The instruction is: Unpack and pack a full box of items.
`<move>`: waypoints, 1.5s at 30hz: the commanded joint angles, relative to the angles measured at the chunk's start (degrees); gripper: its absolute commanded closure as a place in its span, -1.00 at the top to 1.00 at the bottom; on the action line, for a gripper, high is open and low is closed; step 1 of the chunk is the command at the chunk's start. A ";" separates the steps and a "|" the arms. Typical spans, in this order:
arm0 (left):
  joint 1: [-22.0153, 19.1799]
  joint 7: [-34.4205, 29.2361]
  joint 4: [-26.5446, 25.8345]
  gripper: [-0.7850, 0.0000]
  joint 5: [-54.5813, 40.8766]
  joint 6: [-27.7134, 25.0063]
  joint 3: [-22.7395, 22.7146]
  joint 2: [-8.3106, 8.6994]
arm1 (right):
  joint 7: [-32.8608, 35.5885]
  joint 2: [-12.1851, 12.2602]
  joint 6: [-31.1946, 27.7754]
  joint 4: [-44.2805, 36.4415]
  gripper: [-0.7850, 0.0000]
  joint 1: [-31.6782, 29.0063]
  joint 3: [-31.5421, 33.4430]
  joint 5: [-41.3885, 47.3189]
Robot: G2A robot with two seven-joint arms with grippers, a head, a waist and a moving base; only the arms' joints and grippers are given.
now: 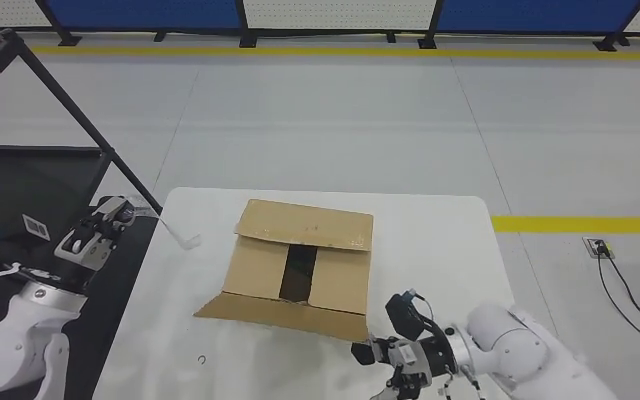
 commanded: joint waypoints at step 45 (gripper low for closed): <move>5.24 1.09 -1.44 -1.00 -2.98 -1.64 -5.04 -0.22 | -1.95 -17.91 26.64 43.29 1.00 32.54 -19.97 17.98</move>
